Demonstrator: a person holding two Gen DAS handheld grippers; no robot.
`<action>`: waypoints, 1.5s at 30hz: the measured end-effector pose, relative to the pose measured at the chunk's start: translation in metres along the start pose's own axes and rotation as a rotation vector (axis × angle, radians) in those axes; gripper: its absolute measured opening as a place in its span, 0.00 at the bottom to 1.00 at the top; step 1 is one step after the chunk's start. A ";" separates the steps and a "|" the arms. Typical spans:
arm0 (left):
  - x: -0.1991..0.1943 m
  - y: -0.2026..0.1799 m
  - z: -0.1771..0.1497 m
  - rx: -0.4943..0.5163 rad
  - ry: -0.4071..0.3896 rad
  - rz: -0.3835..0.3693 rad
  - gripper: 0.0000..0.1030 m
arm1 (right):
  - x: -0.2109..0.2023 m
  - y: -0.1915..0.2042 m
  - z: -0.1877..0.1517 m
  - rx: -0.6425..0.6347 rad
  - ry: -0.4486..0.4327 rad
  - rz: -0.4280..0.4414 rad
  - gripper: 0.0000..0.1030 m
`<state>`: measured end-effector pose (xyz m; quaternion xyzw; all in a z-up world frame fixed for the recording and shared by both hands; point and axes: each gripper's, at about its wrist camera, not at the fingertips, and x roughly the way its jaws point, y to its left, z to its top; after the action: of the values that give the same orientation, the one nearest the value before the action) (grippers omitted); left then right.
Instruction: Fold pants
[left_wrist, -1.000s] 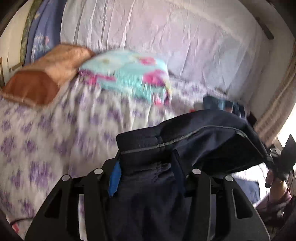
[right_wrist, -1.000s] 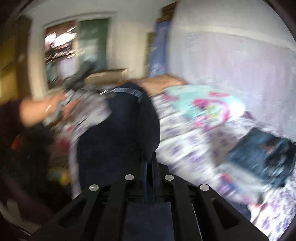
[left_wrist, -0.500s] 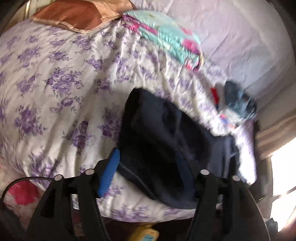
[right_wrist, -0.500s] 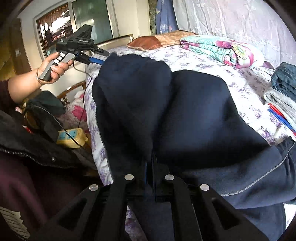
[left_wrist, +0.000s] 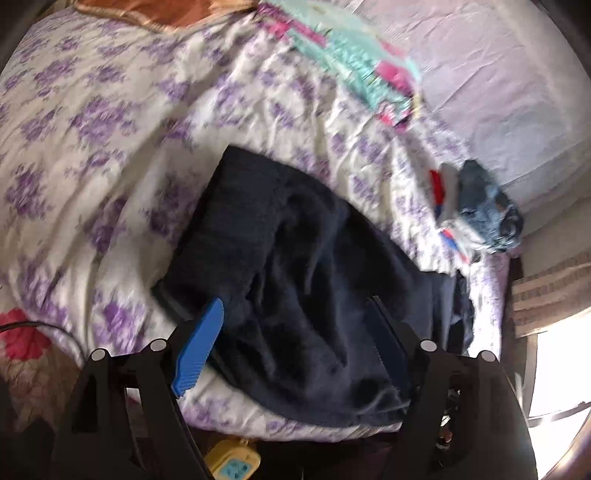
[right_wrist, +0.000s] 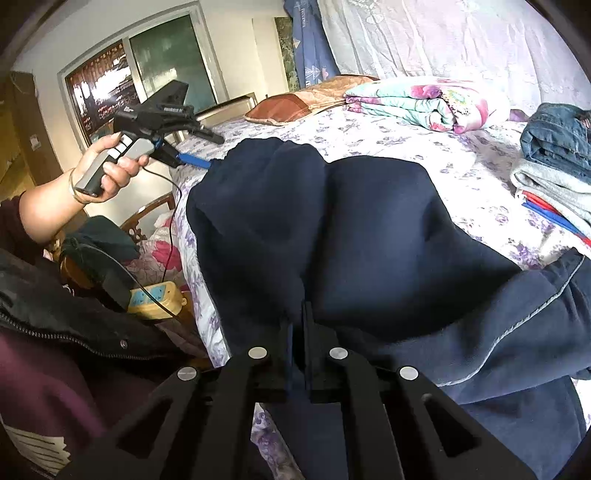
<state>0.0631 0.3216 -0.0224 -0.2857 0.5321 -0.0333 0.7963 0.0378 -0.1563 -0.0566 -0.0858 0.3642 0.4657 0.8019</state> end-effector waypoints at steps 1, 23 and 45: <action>0.001 0.000 -0.003 -0.007 0.032 0.032 0.72 | -0.001 0.000 0.000 0.001 -0.004 0.001 0.05; 0.023 0.003 -0.011 -0.069 0.105 0.107 0.72 | -0.004 -0.001 -0.002 0.021 -0.043 0.027 0.05; 0.006 -0.015 -0.002 -0.036 -0.030 0.062 0.16 | -0.038 0.010 0.009 -0.005 -0.133 0.047 0.05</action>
<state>0.0678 0.3059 -0.0208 -0.2839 0.5294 0.0051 0.7995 0.0228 -0.1731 -0.0230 -0.0481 0.3108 0.4902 0.8129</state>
